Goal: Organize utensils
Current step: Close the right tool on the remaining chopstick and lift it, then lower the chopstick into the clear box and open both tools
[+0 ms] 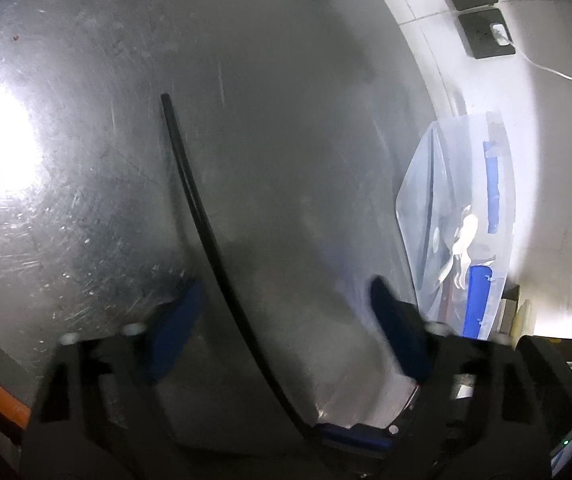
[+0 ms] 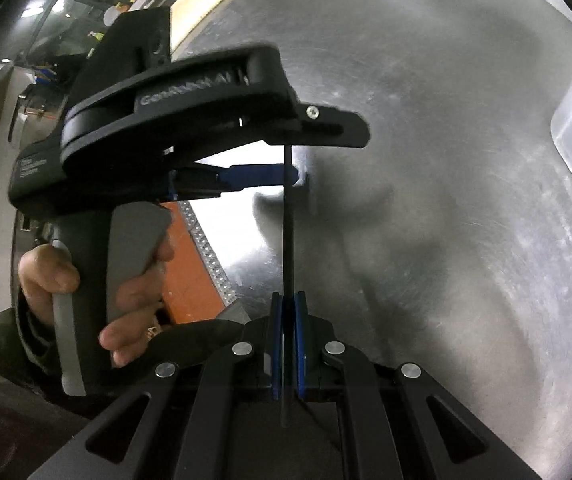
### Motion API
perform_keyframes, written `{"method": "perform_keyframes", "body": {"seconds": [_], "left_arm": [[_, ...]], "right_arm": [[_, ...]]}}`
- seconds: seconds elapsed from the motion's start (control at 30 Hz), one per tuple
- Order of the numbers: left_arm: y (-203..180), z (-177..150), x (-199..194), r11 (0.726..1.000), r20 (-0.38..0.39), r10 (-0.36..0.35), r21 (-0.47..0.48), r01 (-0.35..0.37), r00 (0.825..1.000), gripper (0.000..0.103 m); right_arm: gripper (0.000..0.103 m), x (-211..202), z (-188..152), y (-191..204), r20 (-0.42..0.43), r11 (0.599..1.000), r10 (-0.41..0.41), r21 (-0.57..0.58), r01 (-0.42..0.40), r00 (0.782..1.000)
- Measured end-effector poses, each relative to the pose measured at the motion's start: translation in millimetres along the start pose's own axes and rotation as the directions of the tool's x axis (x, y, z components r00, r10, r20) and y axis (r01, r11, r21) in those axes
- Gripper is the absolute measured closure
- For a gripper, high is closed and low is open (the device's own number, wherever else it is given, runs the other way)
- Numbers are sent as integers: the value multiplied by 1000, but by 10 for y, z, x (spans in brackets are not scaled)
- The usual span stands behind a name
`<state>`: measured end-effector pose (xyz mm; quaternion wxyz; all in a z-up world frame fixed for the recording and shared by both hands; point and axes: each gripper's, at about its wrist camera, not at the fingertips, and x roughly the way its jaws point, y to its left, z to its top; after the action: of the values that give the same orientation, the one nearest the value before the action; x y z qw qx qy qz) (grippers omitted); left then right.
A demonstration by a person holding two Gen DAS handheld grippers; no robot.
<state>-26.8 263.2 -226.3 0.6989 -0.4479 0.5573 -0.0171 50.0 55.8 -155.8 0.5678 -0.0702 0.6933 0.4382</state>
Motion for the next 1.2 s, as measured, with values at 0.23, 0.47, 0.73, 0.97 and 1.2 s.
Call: {"method": "perform_keyframes", "body": {"seconds": [0.23, 0.47, 0.73, 0.97, 1.2], "left_arm": [[132, -11, 1, 999, 16, 23, -34, -23, 1000, 94], [65, -7, -135, 1000, 58, -14, 17, 13, 998, 96], [-642, 65, -513, 963, 155, -148, 247, 107, 977, 97], [-2165, 349, -536, 788, 117, -226, 606, 111, 967, 98], [-3291, 725, 281, 665, -111, -176, 719, 201, 978, 98]], "right_arm": [[96, 74, 2, 74, -2, 999, -35, -5, 35, 999], [96, 81, -83, 215, 43, 997, -79, -21, 80, 996], [96, -395, -158, 405, 216, 978, -191, -36, 204, 957], [101, -1383, -100, 127, 441, 933, -353, 105, 344, 825], [102, -2030, 47, -786, 467, 879, -472, 310, 362, 748]]}}
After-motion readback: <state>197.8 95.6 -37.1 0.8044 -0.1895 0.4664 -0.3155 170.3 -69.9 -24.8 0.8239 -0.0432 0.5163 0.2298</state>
